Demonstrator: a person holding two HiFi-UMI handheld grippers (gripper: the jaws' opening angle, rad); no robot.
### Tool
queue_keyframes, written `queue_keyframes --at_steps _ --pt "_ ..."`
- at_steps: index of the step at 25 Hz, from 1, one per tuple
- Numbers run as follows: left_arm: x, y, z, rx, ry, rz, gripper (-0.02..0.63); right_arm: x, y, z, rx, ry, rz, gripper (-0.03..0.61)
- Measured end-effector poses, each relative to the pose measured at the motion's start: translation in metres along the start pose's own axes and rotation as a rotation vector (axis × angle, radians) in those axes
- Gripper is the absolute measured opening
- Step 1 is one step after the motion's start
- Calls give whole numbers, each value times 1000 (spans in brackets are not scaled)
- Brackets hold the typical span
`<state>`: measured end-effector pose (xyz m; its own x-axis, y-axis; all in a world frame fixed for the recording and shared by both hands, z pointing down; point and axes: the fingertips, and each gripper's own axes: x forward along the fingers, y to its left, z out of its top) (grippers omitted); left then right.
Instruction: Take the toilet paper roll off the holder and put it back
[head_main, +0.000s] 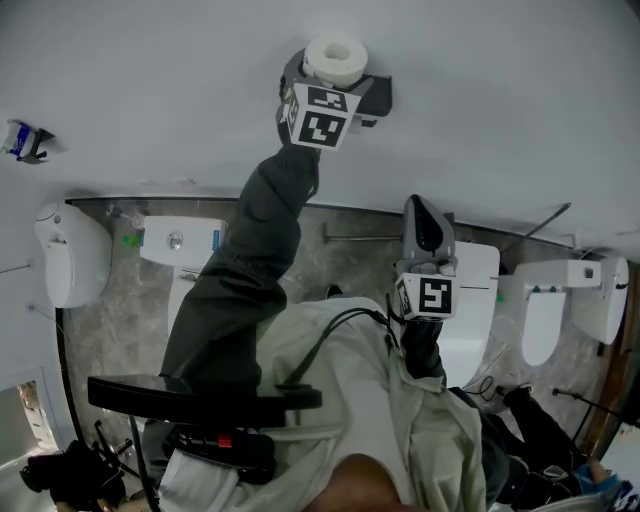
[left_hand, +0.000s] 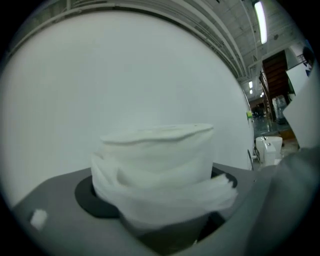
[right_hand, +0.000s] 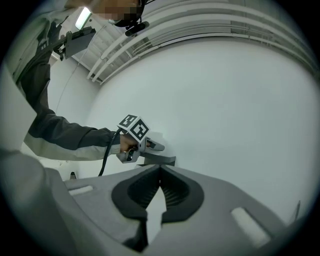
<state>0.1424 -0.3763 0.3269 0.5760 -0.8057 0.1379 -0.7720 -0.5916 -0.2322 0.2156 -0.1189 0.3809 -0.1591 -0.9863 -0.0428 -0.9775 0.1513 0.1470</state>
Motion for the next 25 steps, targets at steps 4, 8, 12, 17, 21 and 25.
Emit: queue_keyframes --at_steps 4,8,12,17,21,25 --pt "1 -1 -2 29 -4 2 495 4 7 1 -9 -2 27 0" --pt "-6 9 -3 -5 -47 97 502 4 11 0 -7 -1 39 0" --pt "-20 15 -6 -21 -131 164 505 0 9 -3 -5 13 33 0" --pt "-35 13 1 -73 -202 142 505 -1 12 -9 3 33 29 0" --pt "-73 10 1 -167 -254 120 502 -2 23 -10 7 34 42 0" --pt "-126 7 -11 -191 -325 131 142 1 36 -13 18 43 59 0"
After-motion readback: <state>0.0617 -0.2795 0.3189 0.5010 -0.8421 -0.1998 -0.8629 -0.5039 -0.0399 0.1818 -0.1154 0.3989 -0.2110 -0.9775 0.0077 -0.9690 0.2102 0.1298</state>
